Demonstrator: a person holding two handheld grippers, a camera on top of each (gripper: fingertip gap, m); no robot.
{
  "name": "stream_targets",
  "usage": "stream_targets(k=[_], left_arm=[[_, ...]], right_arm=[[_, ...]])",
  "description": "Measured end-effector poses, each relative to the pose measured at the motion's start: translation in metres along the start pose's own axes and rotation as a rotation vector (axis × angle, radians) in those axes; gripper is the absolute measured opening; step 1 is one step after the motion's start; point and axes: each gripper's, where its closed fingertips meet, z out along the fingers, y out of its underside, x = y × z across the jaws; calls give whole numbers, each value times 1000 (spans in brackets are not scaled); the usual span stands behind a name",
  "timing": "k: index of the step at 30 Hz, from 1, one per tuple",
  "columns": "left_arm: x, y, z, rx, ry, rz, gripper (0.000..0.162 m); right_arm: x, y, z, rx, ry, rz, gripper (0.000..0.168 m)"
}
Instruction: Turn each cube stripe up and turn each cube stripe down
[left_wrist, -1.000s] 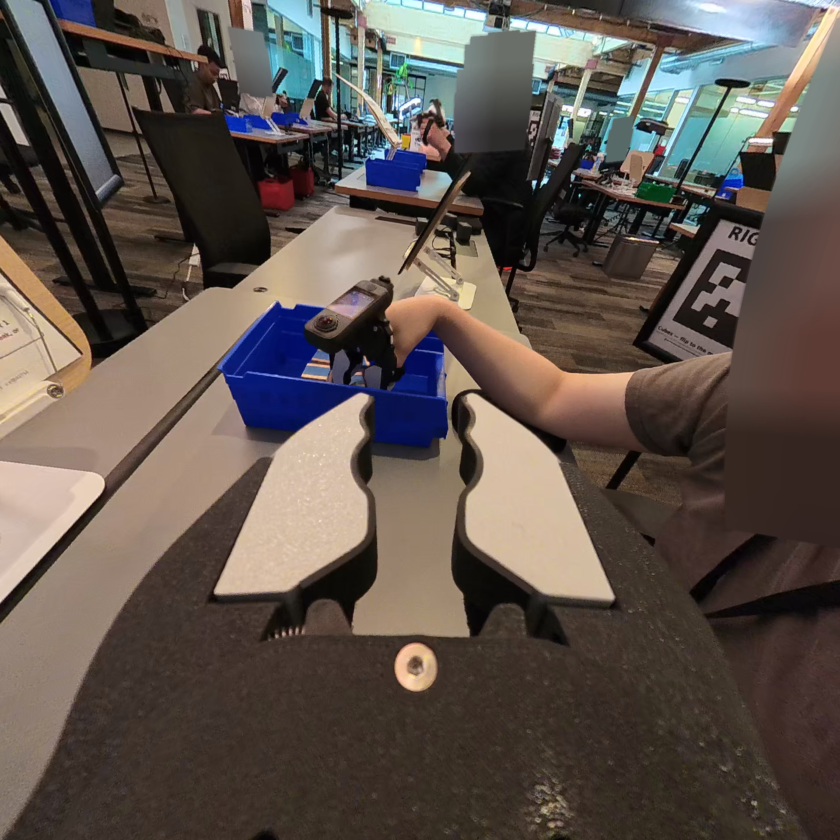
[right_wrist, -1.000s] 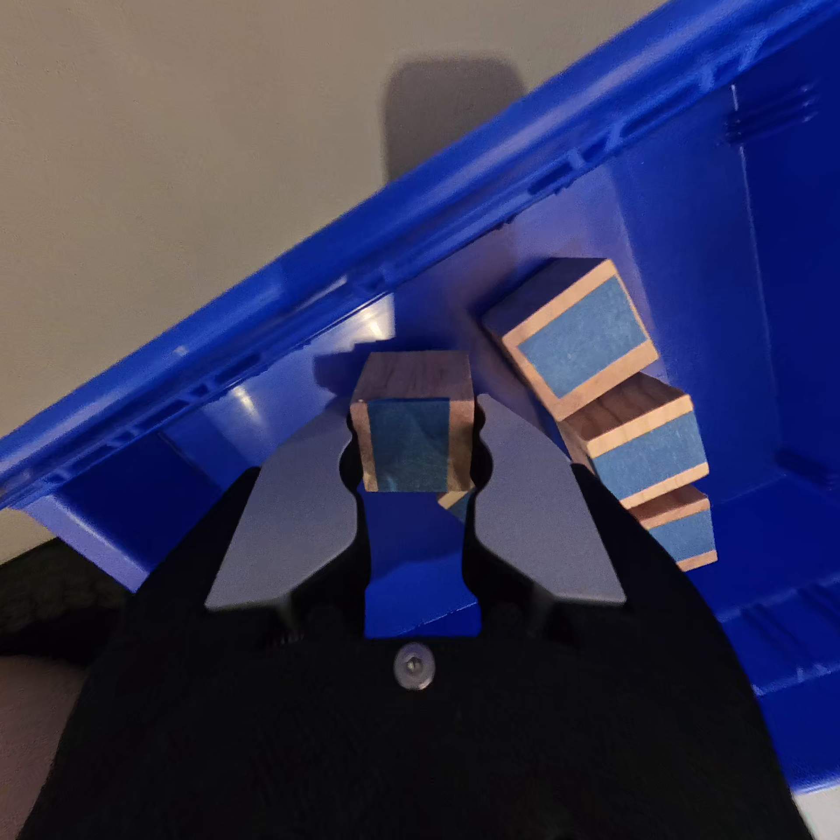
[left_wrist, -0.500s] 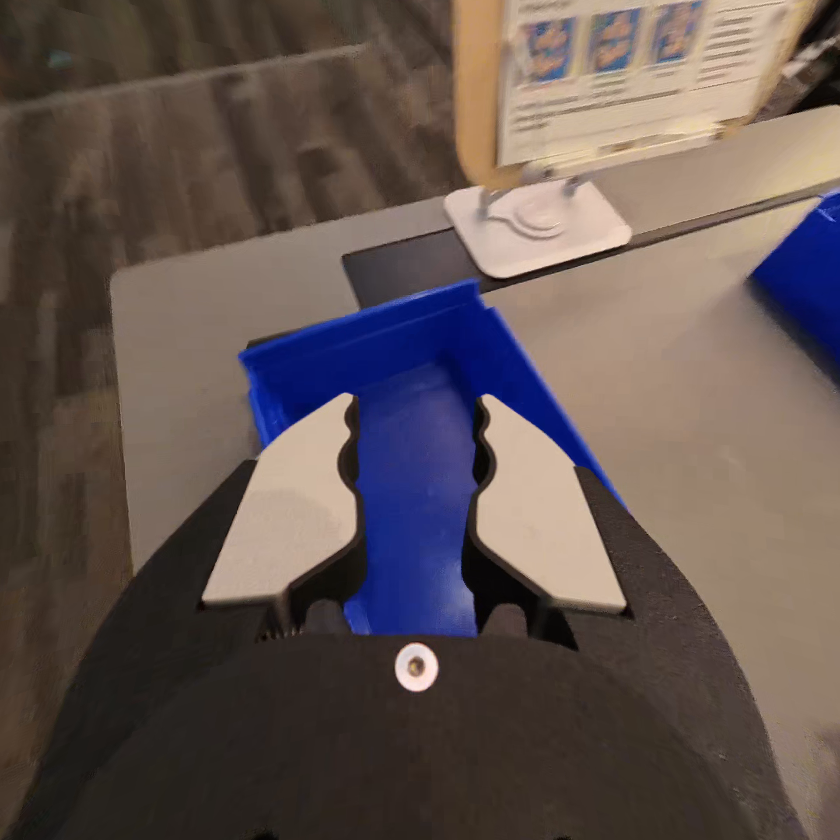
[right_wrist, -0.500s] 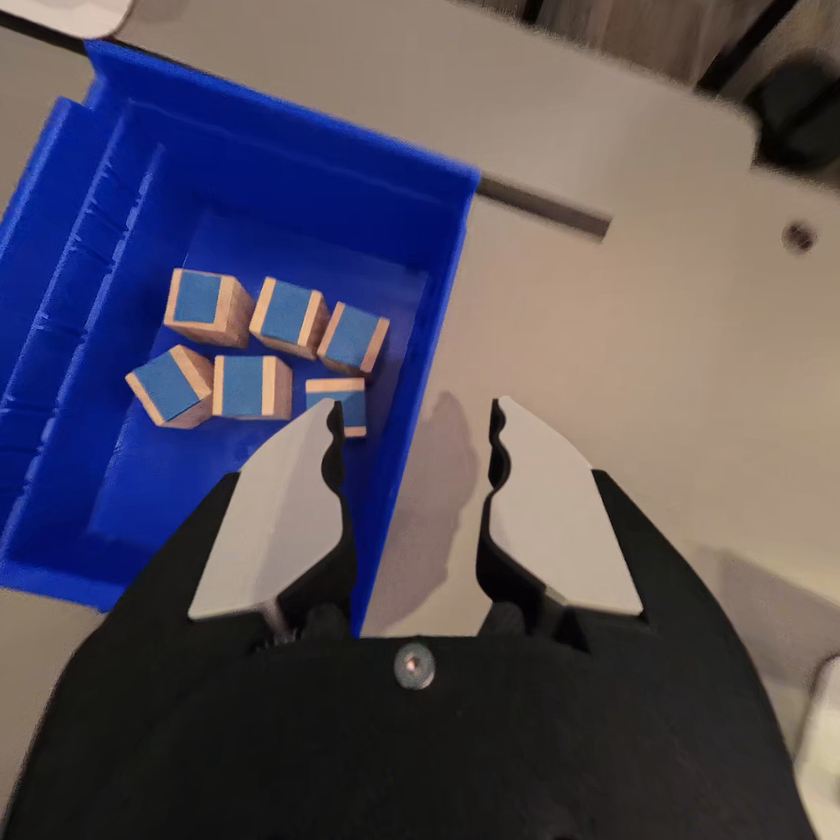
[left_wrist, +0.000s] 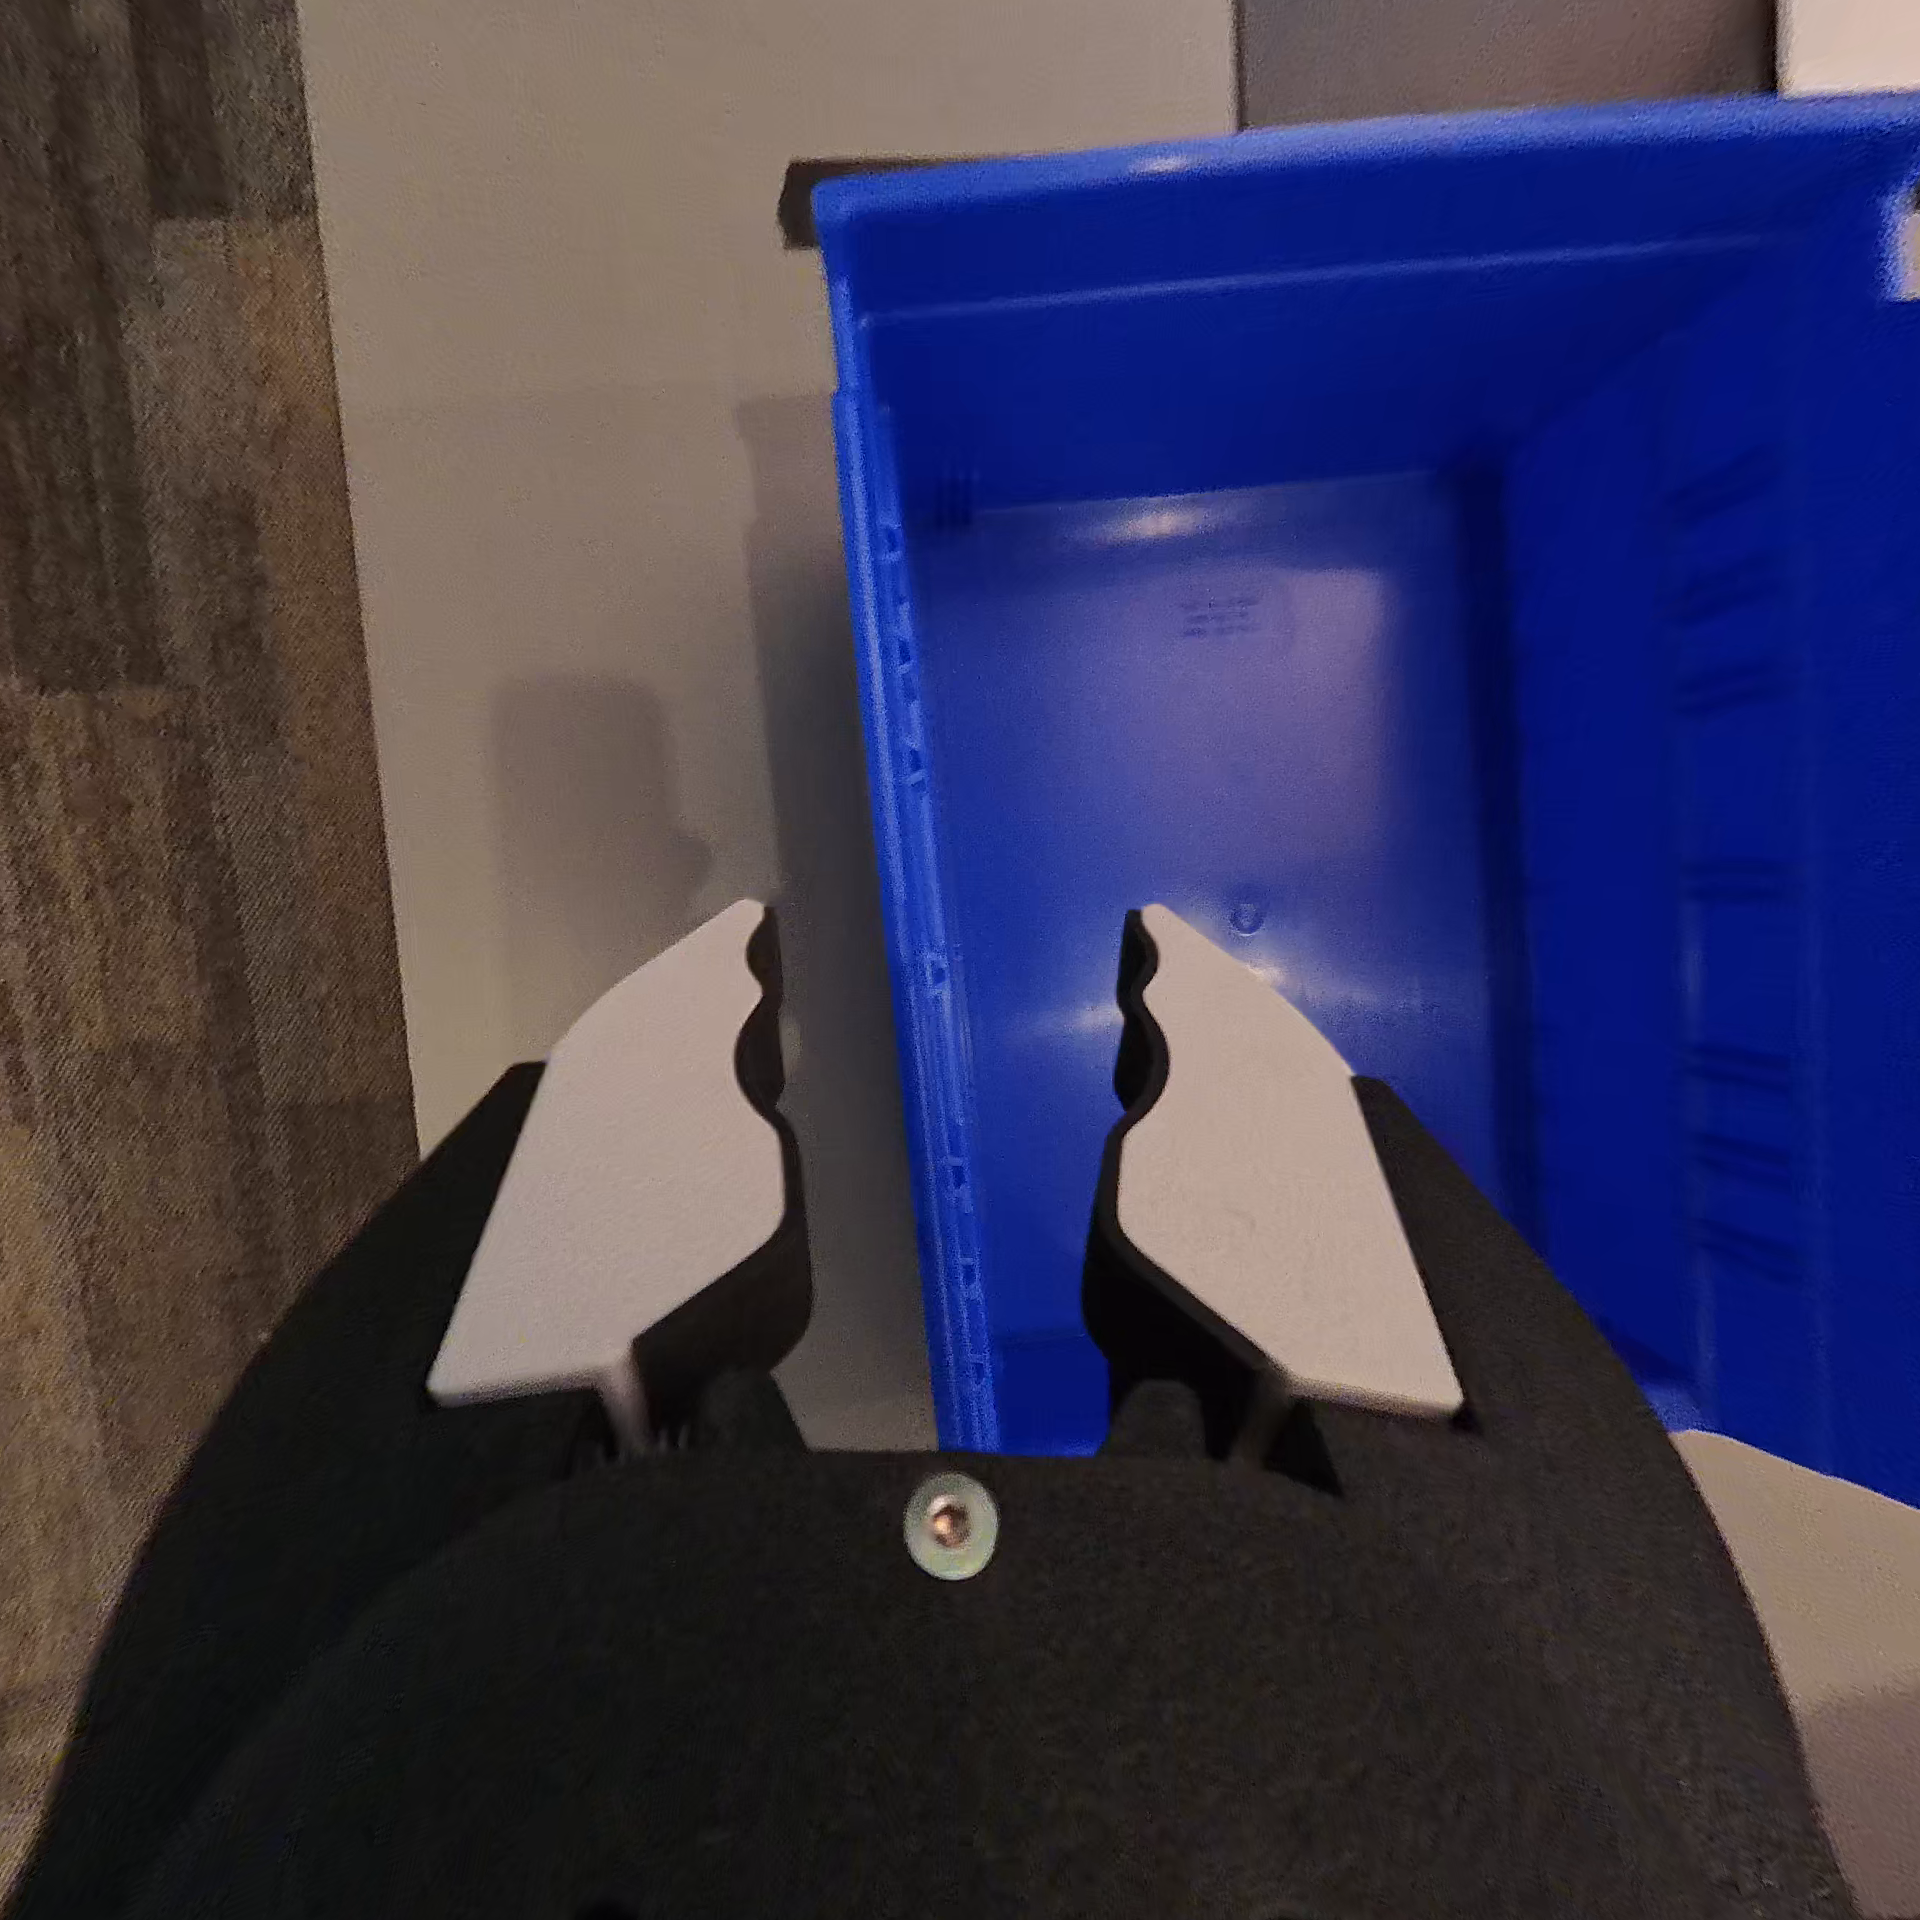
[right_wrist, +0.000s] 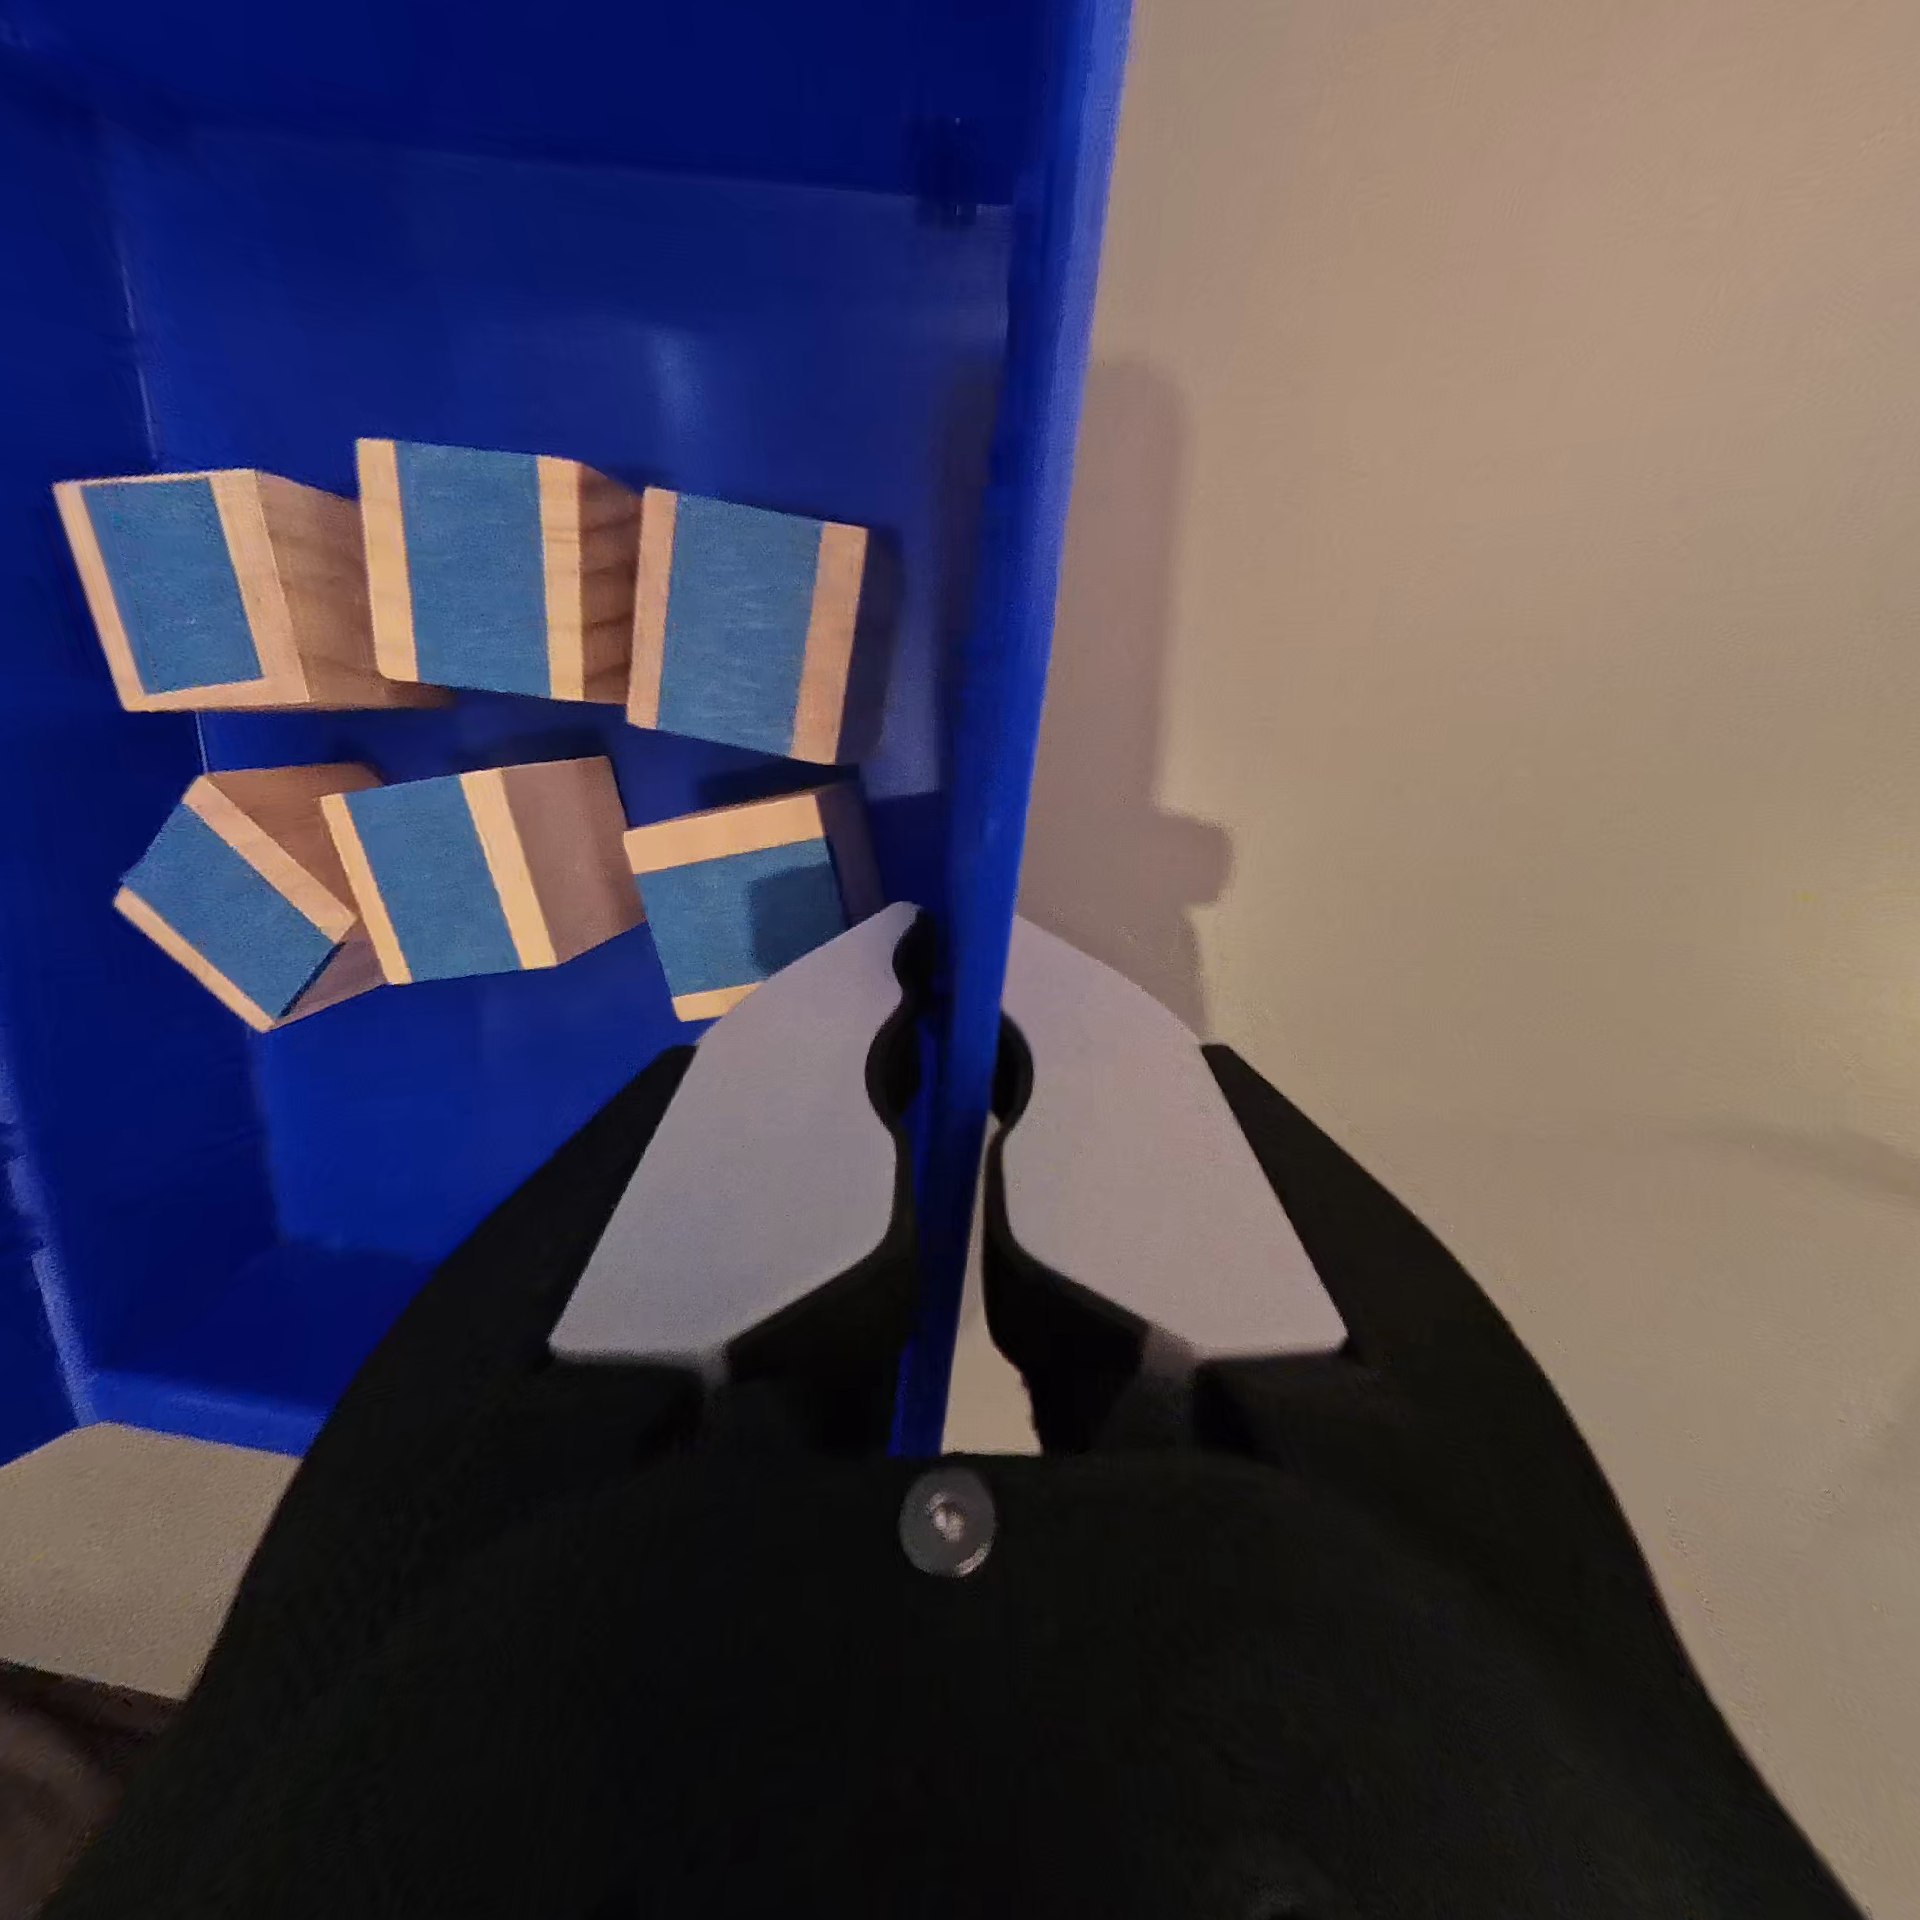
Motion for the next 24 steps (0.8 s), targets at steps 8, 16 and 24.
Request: stream_targets(k=[8,16,24], left_arm=[[-14,34,38,-226,-21,-57,37],[41,39,53,-359,31,10,8],[139,43,53,-418,90,258,11]], right_arm=[[0,1,0,-6,-3,39,8],[-18,7,0,-77,6,67,8],[-82,7,6,-131,-53,-58,9]])
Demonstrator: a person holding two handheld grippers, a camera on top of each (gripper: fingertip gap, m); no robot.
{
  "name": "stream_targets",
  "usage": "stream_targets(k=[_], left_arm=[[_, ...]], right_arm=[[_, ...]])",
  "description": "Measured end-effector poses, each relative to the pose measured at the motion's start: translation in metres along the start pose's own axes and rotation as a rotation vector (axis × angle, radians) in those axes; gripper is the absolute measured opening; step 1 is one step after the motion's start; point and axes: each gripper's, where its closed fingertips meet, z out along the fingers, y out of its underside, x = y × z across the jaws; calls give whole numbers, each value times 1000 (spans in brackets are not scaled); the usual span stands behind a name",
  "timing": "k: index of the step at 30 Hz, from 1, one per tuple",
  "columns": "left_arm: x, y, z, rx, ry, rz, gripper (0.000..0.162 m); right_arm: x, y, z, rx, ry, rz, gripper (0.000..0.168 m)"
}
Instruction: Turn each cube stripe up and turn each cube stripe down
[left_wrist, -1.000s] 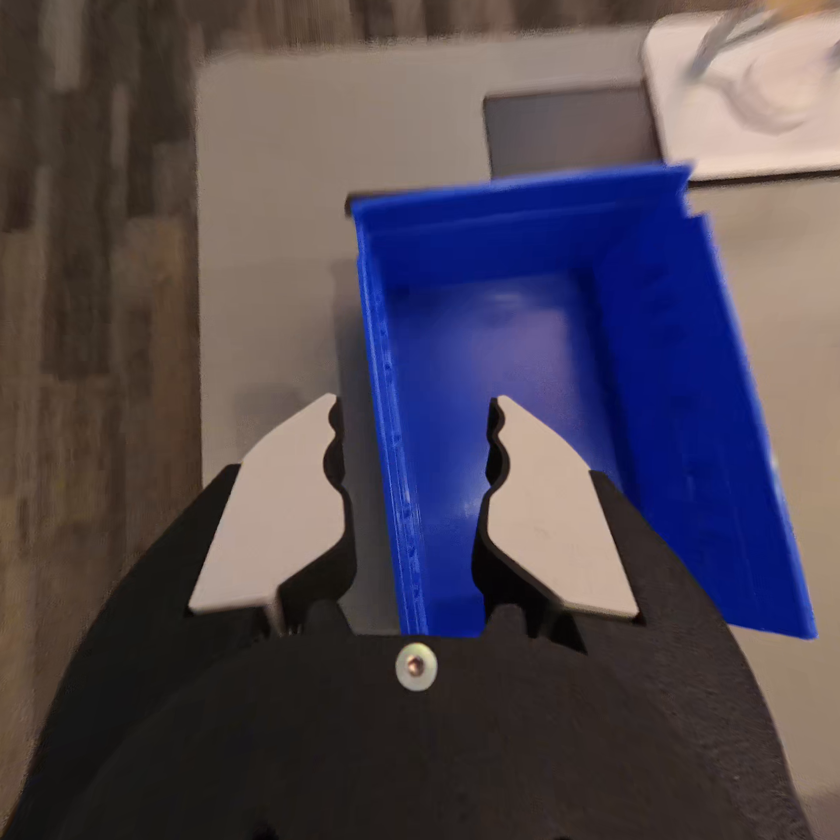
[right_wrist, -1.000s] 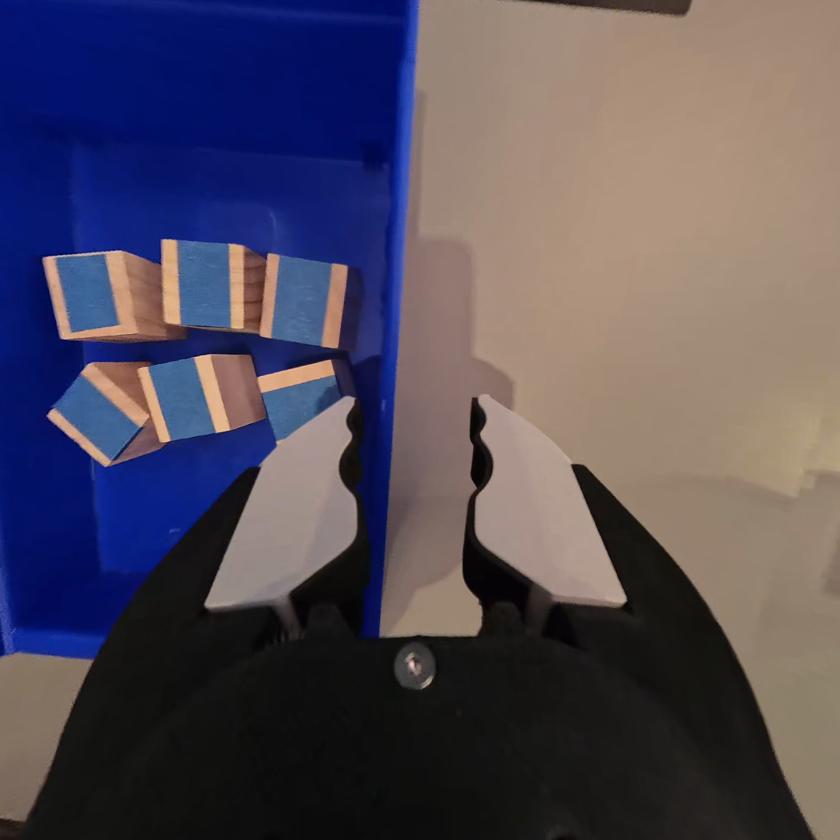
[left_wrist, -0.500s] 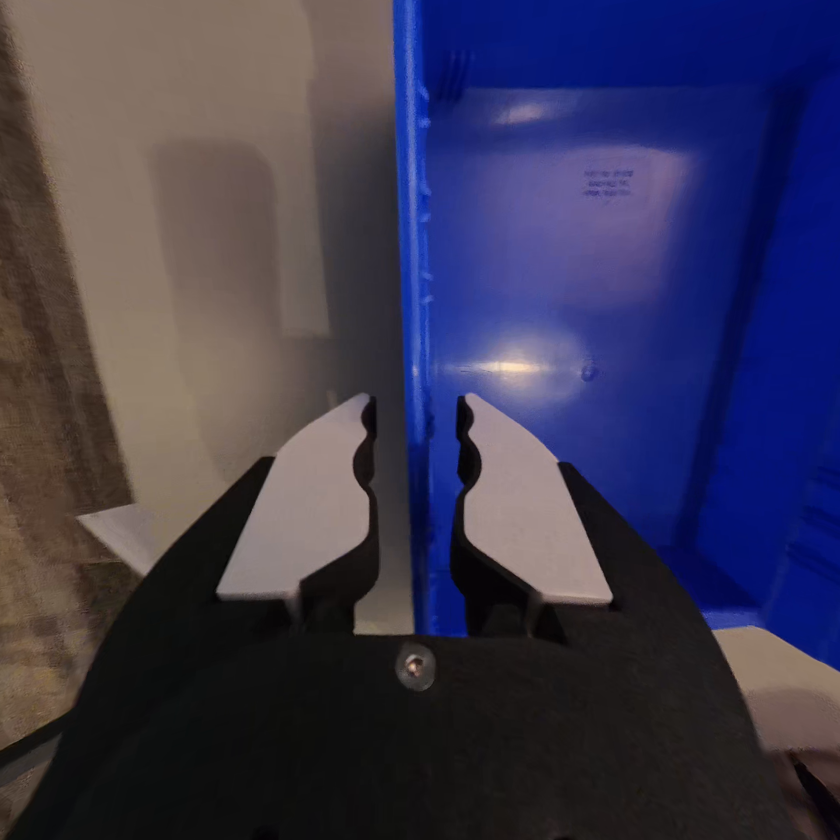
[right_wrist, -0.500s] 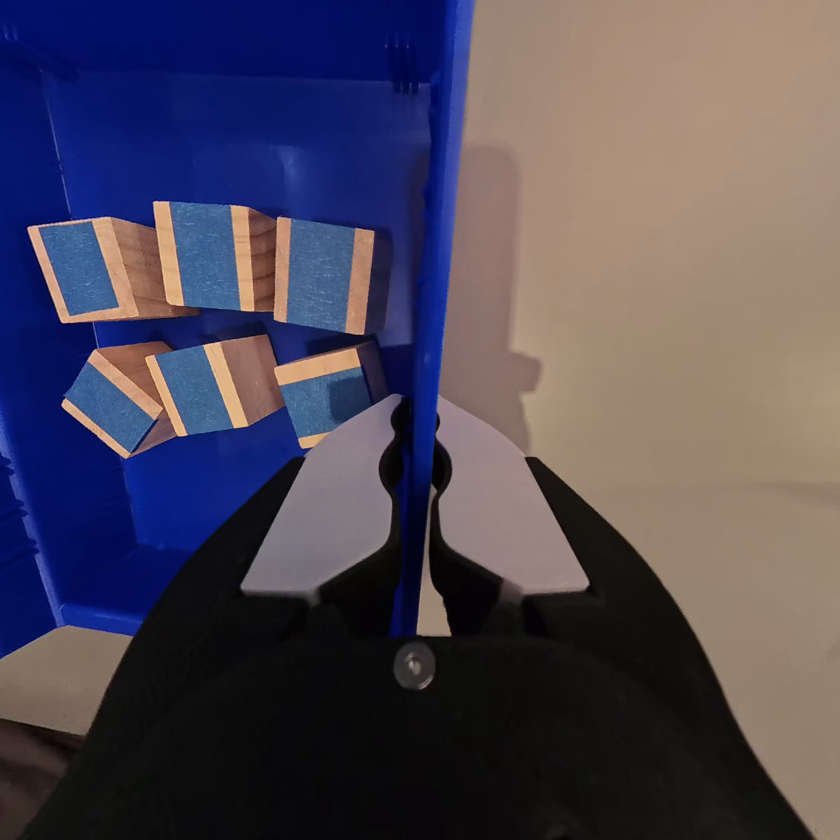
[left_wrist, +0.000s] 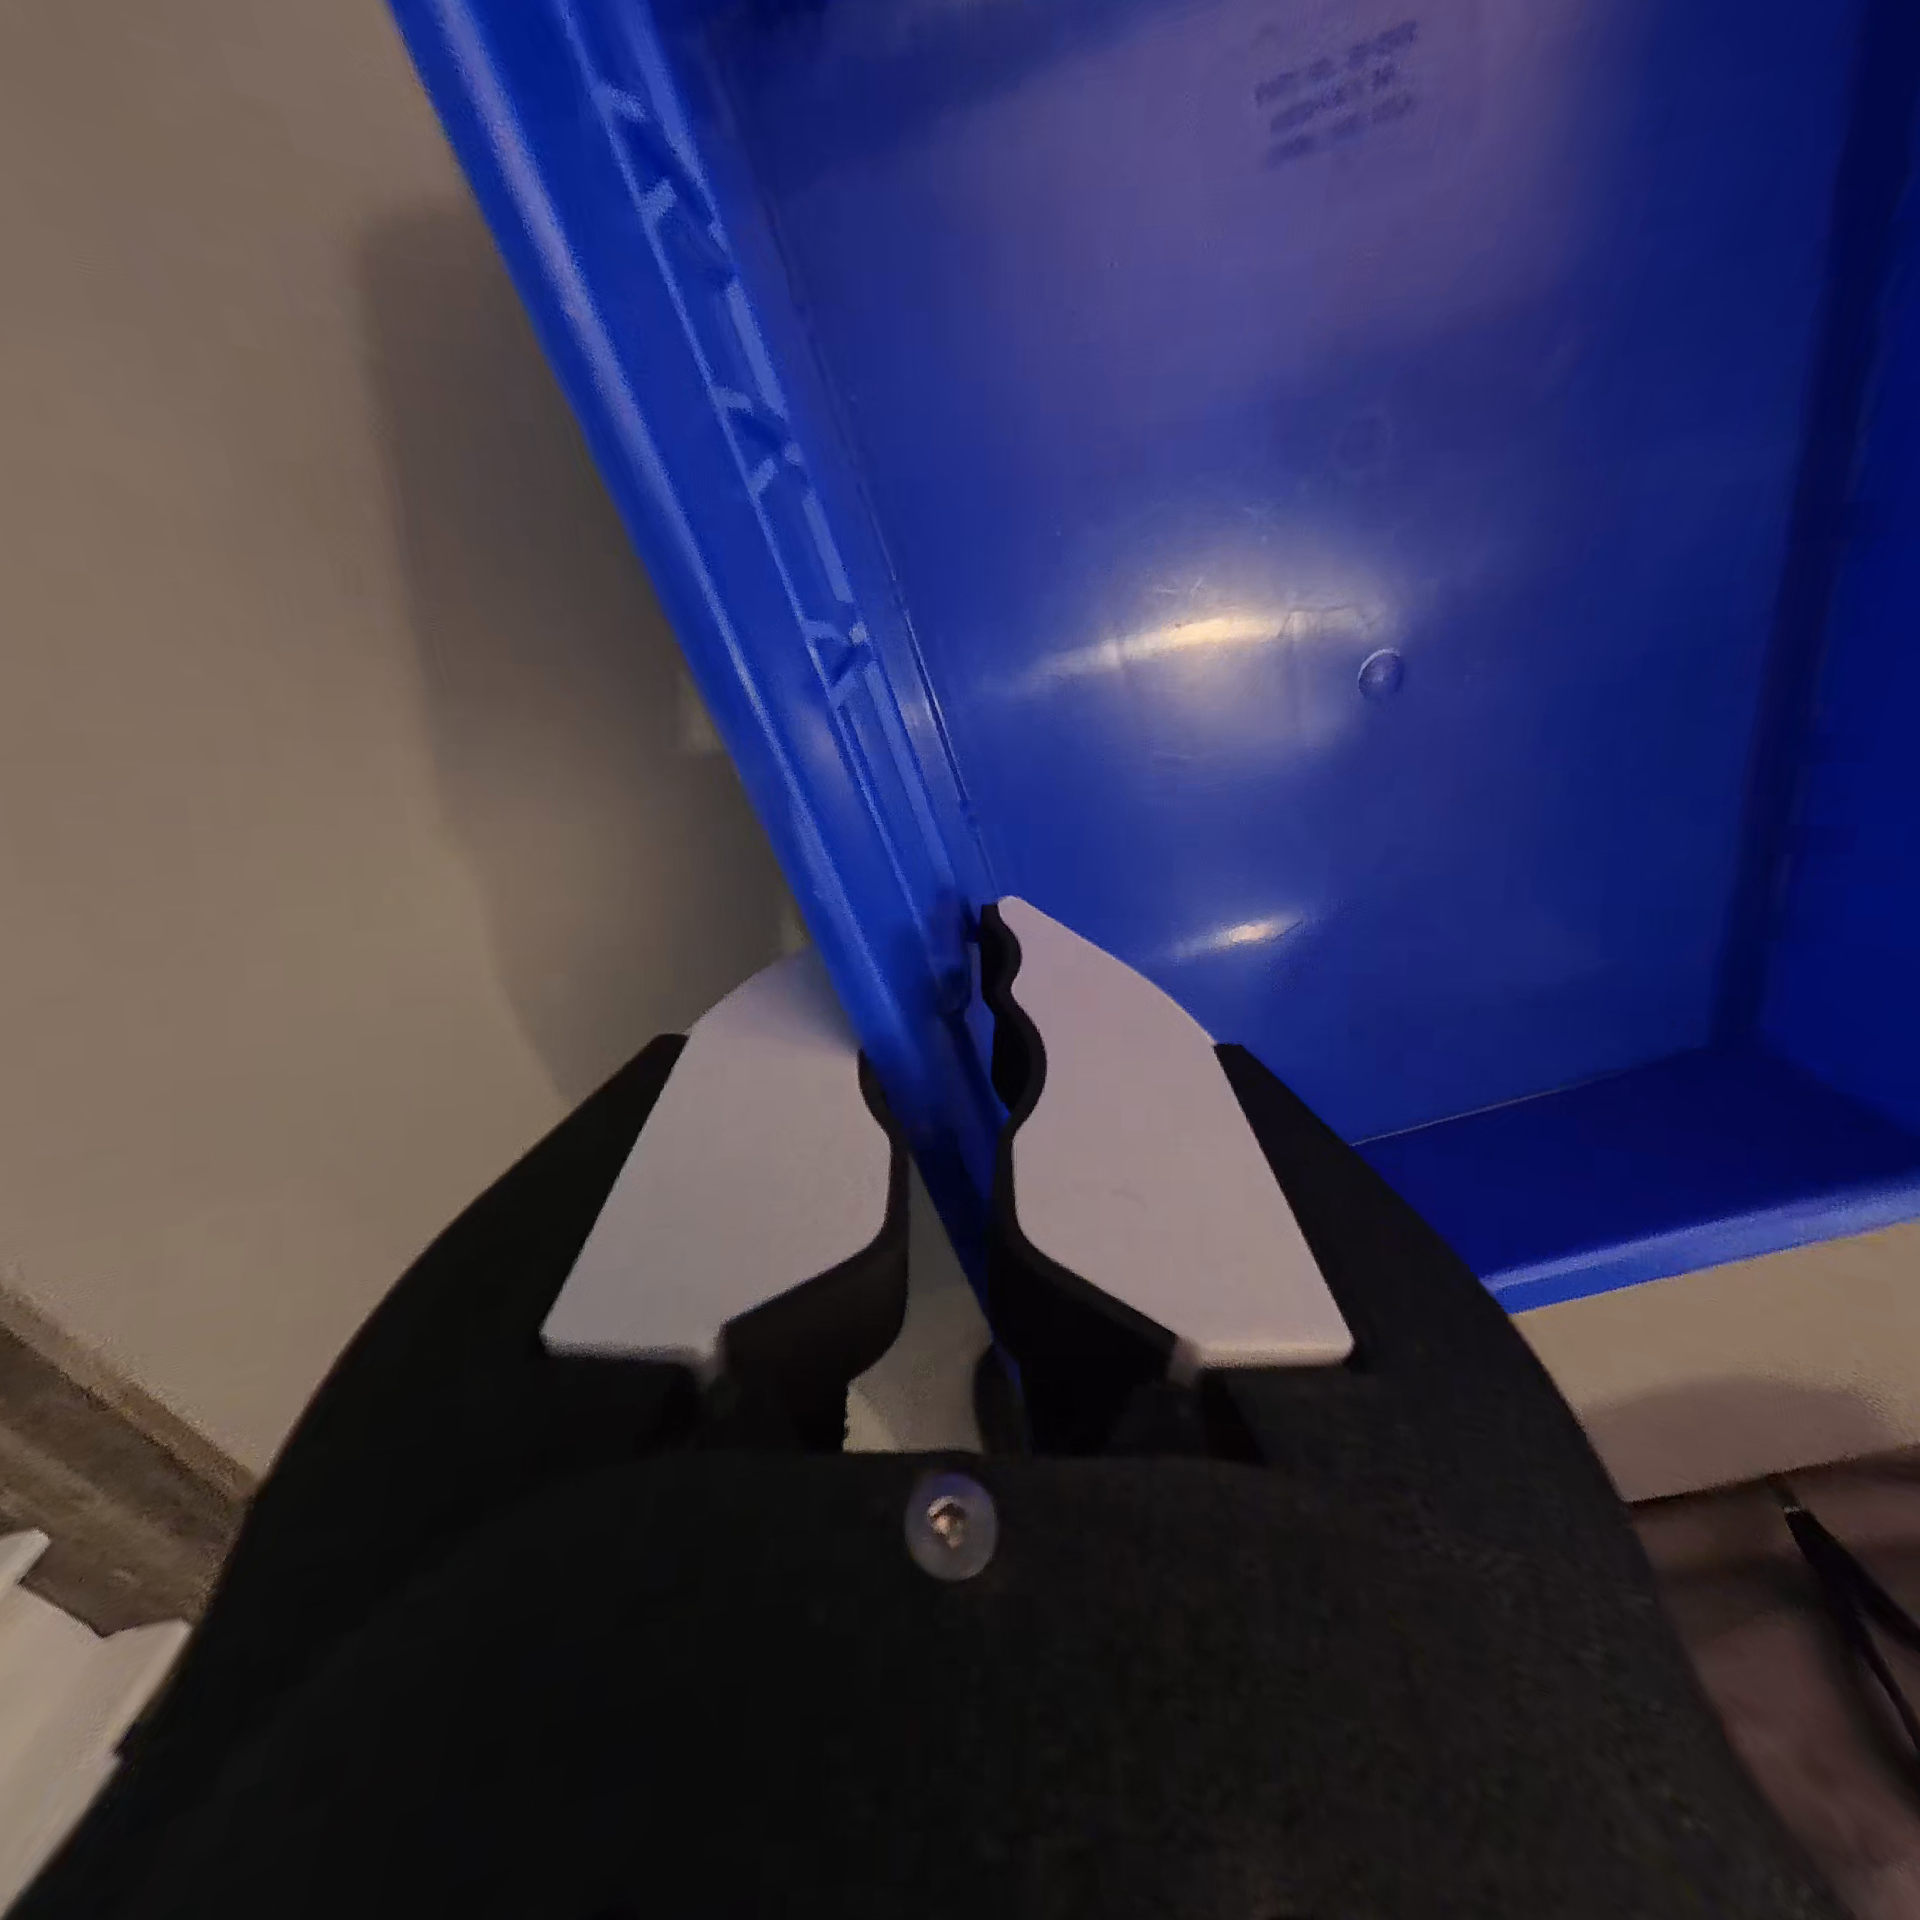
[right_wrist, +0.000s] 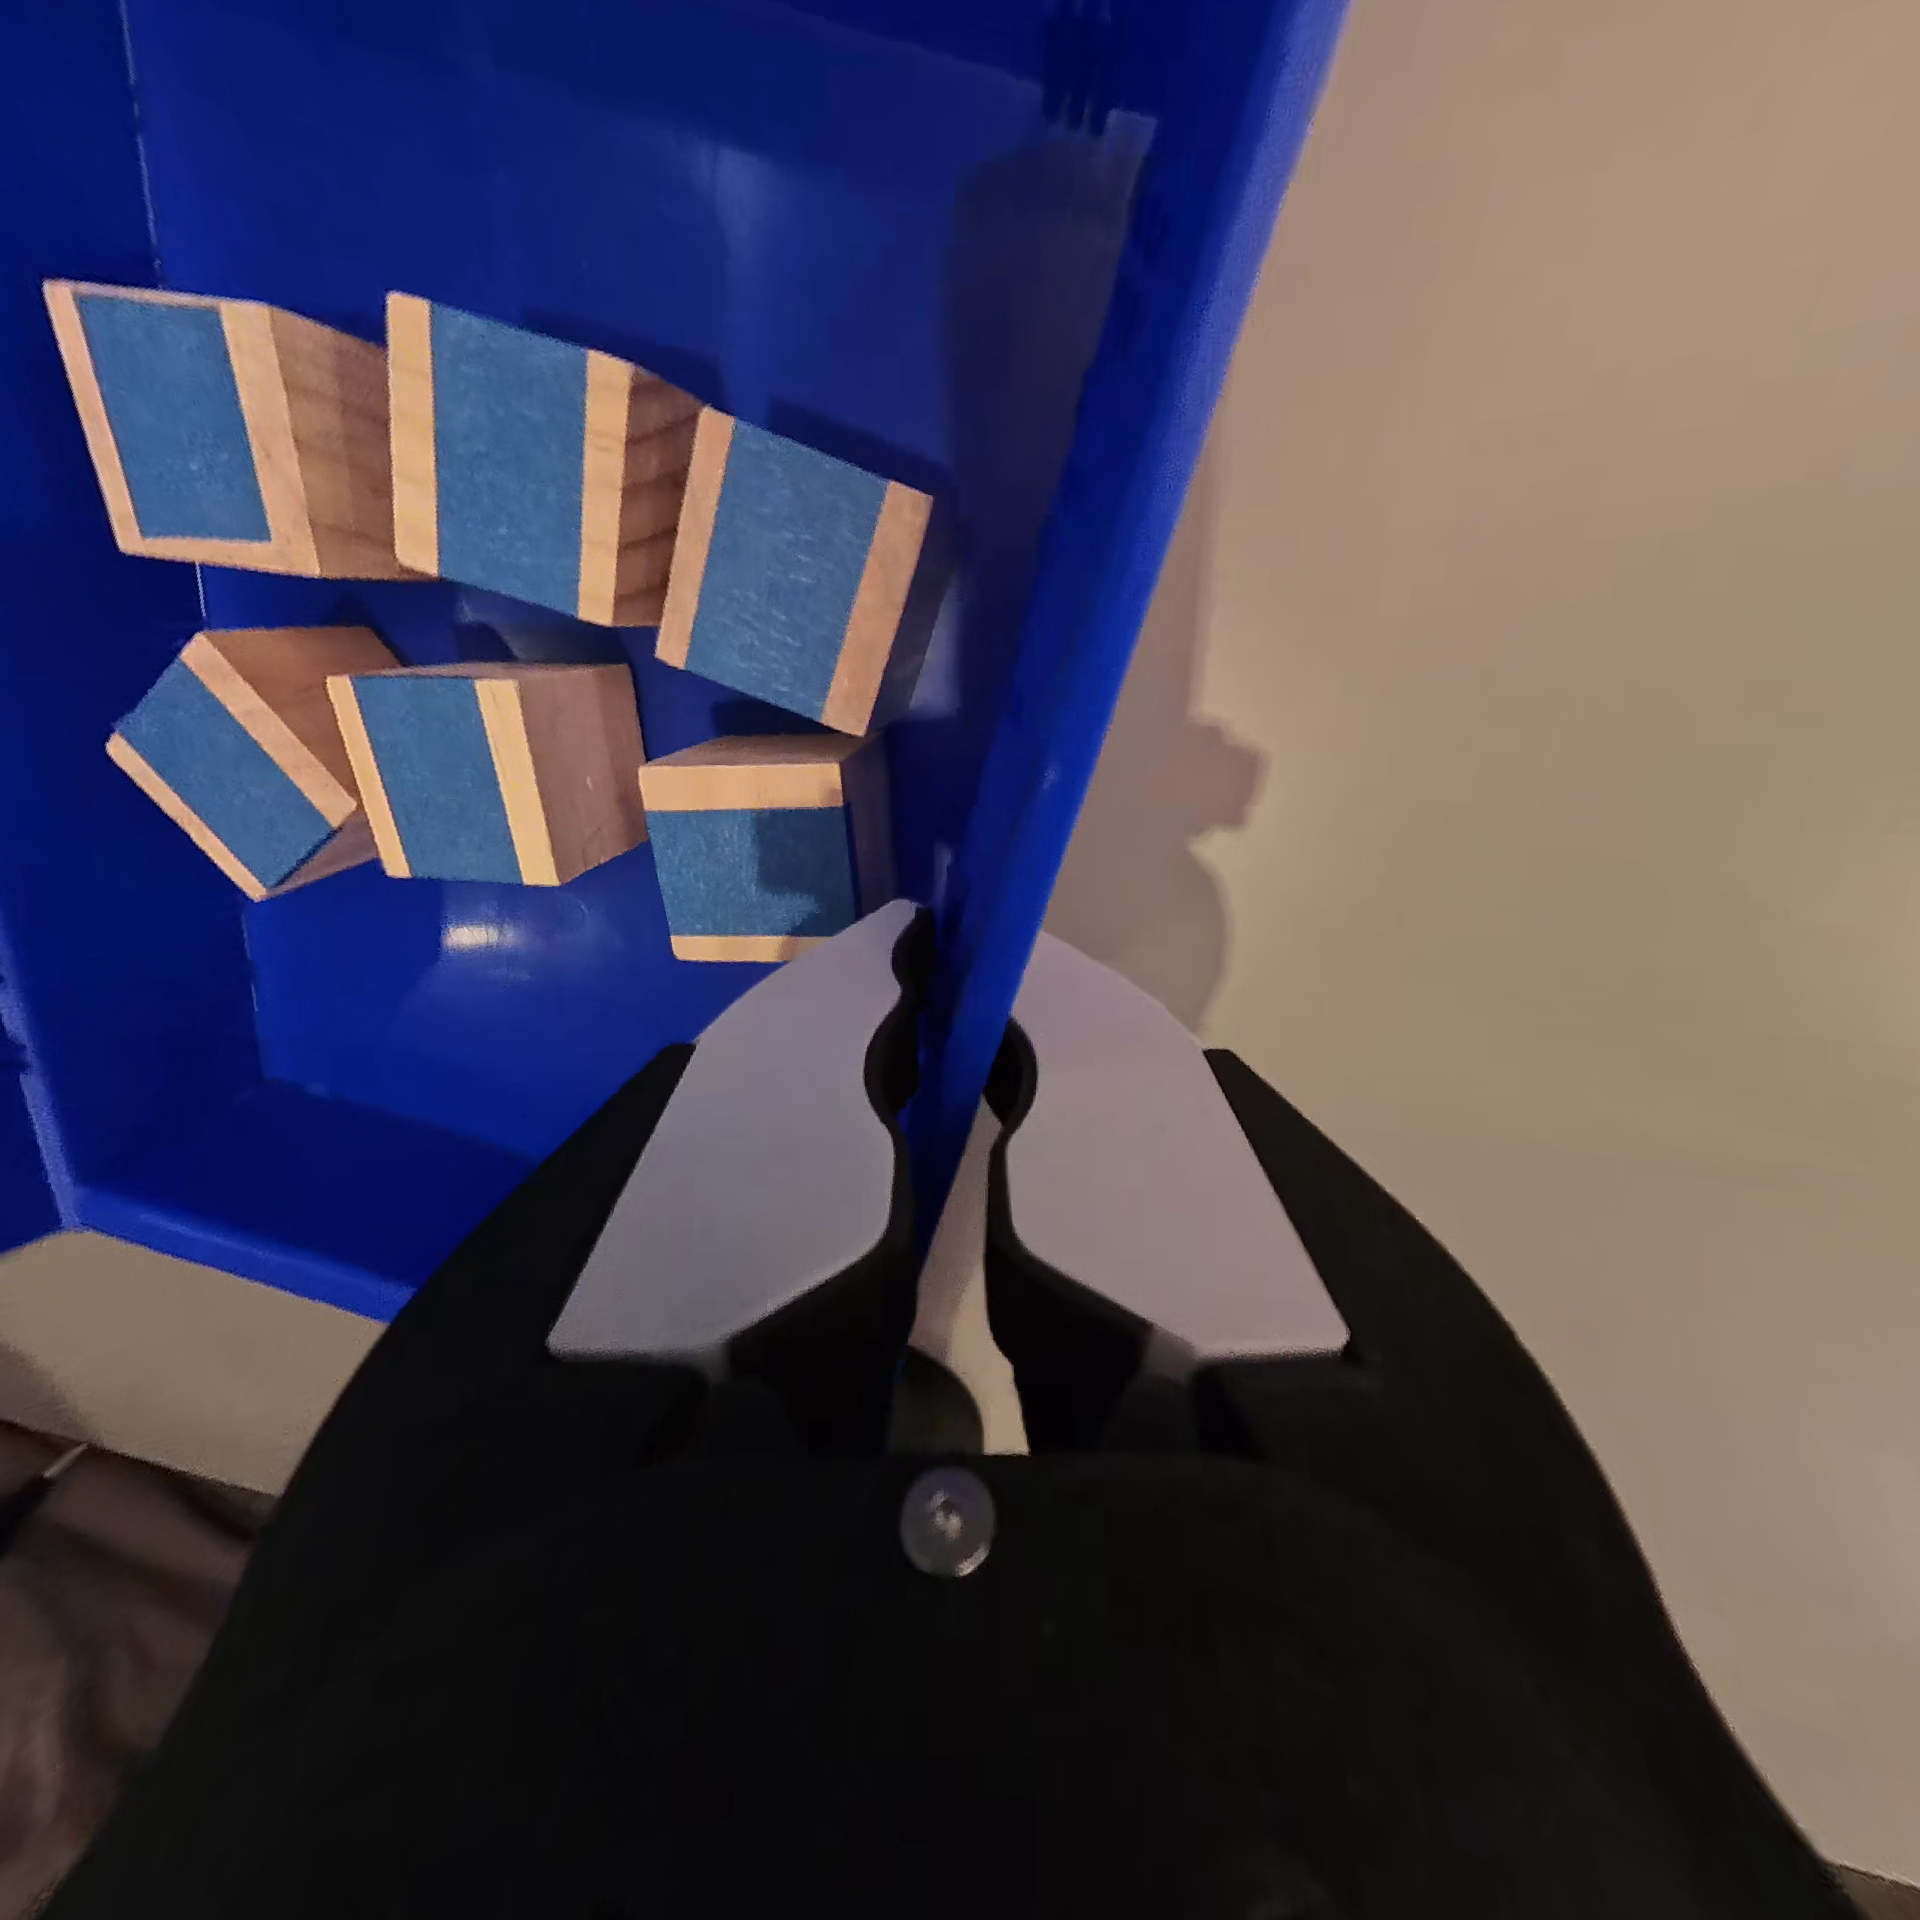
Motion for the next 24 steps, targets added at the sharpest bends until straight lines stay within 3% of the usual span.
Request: stream_targets(k=[9,13,16,19,24], left_arm=[[84,-13,4,-2,78,184,17],[95,-4,4,-37,44,239,25],[101,9,-4,-89,127,265,31],[94,5,-25,3,196,255,13],[78,-13,-92,351,335,267,18]], right_arm=[[-66,-5,10,-15,-43,-76,11],[-67,-11,12,-29,-21,-32,11],[-66,-11,18,-62,-19,-4,10],[-66,-12,20,-76,-46,37,8],[-66,-11,21,-113,-31,40,8]])
